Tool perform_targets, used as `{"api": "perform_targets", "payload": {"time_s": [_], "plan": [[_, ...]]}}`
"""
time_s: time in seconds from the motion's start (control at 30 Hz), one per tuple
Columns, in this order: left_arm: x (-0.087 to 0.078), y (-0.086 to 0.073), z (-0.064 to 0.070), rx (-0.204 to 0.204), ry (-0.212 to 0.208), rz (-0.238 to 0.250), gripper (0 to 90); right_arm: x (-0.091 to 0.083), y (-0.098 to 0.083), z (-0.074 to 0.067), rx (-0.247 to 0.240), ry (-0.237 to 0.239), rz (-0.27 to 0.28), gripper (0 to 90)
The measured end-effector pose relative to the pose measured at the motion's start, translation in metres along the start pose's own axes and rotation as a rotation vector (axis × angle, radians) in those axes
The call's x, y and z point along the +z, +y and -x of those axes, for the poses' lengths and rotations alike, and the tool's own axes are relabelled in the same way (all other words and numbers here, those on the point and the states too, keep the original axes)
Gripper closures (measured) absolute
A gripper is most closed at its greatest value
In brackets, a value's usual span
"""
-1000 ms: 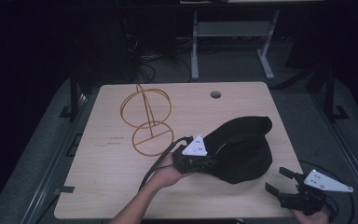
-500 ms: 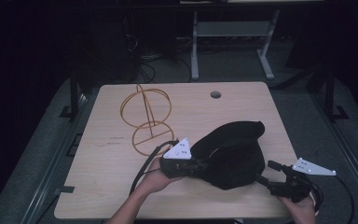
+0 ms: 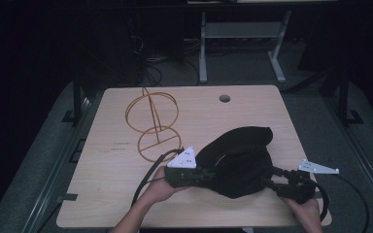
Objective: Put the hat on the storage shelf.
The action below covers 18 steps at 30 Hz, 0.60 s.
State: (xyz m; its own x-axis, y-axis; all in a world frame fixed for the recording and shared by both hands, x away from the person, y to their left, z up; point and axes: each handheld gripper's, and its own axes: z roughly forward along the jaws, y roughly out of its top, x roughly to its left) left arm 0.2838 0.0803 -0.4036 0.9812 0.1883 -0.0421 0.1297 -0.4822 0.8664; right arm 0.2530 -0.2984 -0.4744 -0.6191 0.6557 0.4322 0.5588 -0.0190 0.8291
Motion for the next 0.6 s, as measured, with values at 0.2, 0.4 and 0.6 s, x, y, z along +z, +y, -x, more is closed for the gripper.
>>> {"api": "perform_targets", "payload": {"time_s": [0.2,0.4,0.6], "plan": [[0.0,-0.005,0.0,-0.005,0.005,-0.007,85.5,0.007,0.001,-0.007,-0.051,-0.034,-0.023,42.6],[-0.002,-0.008,0.001,0.0,0.014,-0.012,85.4,0.013,0.003,-0.014,-0.104,-0.082,-0.013,63.0],[-0.006,-0.012,0.003,0.017,0.028,-0.036,85.3,0.014,0.005,-0.02,-0.138,-0.102,0.016,73.6]]}}
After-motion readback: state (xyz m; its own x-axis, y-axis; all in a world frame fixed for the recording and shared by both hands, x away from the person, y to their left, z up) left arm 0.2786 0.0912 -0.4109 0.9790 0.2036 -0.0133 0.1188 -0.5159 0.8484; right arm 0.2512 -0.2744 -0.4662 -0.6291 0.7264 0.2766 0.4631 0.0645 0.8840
